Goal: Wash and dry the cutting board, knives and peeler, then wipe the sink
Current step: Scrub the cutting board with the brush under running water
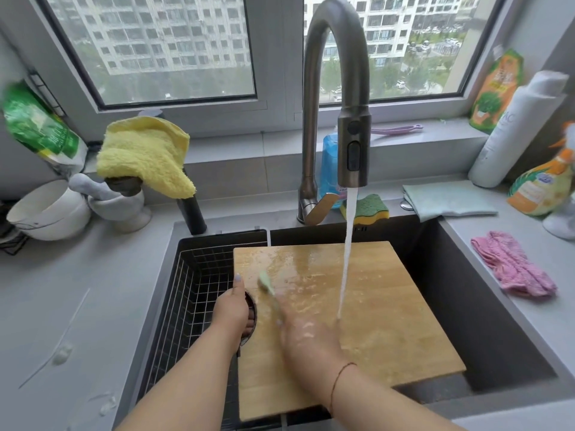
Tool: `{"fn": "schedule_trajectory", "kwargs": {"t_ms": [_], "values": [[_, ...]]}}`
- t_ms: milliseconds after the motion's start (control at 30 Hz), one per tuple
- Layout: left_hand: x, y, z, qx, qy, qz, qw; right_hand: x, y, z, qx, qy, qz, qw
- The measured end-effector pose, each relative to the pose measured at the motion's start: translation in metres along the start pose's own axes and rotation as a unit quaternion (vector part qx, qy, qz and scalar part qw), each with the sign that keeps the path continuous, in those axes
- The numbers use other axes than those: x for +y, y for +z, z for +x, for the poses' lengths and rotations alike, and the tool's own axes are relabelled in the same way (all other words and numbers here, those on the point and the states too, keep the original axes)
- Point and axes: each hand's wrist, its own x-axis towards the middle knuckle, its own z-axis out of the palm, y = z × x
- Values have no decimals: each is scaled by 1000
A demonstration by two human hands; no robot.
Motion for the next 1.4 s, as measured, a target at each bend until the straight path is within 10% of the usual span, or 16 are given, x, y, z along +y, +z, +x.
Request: {"fn": "schedule_trajectory", "kwargs": {"t_ms": [267, 467, 667, 833, 1400], "values": [[1, -1, -3, -11, -1, -8, 1000, 47, -26, 16, 61, 119, -12, 991], [0, -2, -1, -16, -3, -7, 1000, 13, -5, -29, -39, -44, 6, 998], [0, -1, -3, -14, -6, -8, 1000, 43, -14, -11, -24, 51, -33, 998], [-1, -1, 2, -8, -2, 0, 1000, 43, -12, -32, -62, -91, -2, 994], [-1, -2, 2, -23, -1, 6, 1000, 69, -18, -11, 45, -149, -14, 988]]}}
